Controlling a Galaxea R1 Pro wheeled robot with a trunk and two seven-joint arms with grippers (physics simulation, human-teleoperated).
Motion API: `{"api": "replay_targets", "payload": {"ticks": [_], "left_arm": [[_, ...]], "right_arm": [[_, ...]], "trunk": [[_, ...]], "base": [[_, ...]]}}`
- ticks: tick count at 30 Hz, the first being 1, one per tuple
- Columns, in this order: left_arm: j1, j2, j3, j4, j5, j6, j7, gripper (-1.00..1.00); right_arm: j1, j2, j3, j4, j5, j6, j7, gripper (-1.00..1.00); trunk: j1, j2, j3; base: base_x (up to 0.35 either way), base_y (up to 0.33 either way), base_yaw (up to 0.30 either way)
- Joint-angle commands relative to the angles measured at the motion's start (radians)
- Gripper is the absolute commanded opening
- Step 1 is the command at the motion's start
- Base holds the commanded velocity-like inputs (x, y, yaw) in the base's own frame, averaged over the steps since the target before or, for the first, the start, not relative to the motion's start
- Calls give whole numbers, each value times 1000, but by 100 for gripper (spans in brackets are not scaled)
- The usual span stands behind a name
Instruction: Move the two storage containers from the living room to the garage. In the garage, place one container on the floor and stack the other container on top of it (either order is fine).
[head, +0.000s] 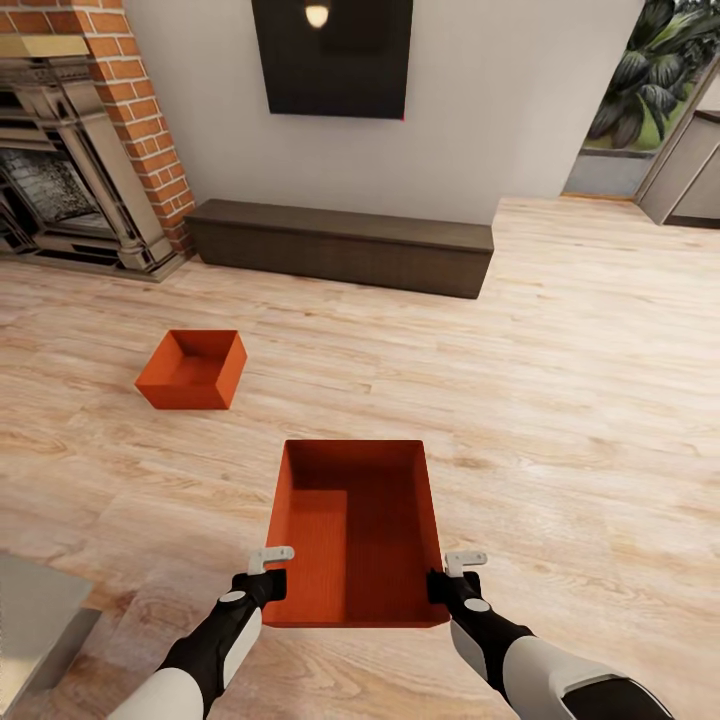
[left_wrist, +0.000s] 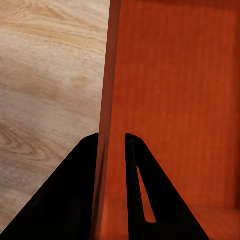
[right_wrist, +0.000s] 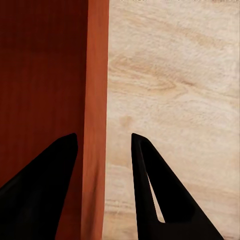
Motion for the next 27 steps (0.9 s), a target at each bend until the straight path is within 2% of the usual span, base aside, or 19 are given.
{"api": "replay_targets", "payload": {"ticks": [1,27], "left_arm": [[0,-1,14,0,-2,7,8,-100],[0,-2,14,-3,-2,7,8,-100]], "right_arm": [[-1,7,-18,-3,5,-4,-1,-100],[-1,5,-23,-5,0,-4,-3,-100]], "trunk": [[-4,7,3],[-104,189,84]], "base": [[0,0,0],[0,0,0]]}}
